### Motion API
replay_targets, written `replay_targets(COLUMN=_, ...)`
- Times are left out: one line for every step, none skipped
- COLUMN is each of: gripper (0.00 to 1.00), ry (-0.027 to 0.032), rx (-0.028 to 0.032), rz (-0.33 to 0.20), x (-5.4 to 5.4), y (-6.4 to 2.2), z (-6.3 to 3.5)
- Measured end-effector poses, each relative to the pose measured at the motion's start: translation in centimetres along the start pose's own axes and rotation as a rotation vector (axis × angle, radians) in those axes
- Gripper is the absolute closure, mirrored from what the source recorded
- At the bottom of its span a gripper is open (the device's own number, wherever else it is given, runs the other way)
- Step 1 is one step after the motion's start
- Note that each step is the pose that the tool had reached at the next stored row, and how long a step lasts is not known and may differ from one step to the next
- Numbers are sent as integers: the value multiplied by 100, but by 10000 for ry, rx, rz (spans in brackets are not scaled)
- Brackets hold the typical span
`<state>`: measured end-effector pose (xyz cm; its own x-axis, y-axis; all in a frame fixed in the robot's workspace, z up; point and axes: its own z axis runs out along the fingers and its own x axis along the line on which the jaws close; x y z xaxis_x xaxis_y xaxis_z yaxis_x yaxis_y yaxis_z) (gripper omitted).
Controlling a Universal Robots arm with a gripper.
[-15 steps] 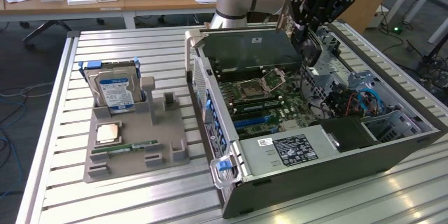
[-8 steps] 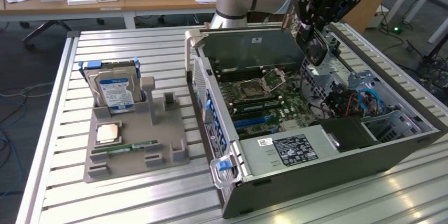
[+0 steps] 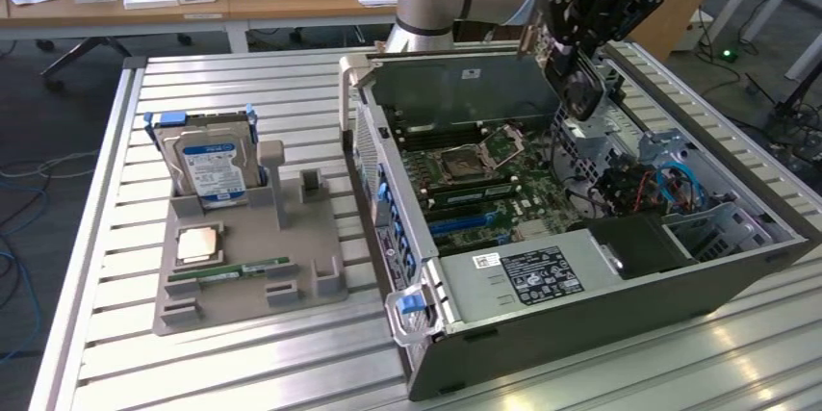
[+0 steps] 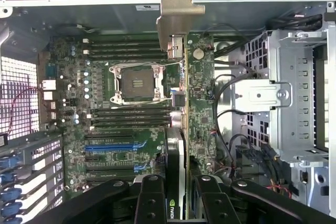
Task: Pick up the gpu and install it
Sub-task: 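Pick up the gpu and move the gpu toward the slot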
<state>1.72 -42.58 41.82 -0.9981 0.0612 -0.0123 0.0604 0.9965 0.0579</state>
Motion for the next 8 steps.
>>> replay_targets(gripper=73, ry=-1, rx=0, rz=-3, x=-14, y=1, z=0)
replay_targets(gripper=73, ry=0, rx=1, rz=-5, x=-31, y=2, z=1)
replay_targets(gripper=73, ry=0, rx=1, rz=-5, x=-52, y=3, z=1)
replay_targets(gripper=73, ry=0, rx=0, rz=-5, x=-74, y=5, z=2)
replay_targets(gripper=73, ry=-1, rx=1, rz=-4, x=-97, y=6, z=3)
replay_targets(gripper=73, ry=-1, rx=1, rz=-4, x=-120, y=8, z=4)
replay_targets(gripper=73, ry=-1, rx=0, rz=-5, x=-145, y=9, z=4)
replay_targets(gripper=73, ry=-1, rx=1, rz=-6, x=-169, y=11, z=5)
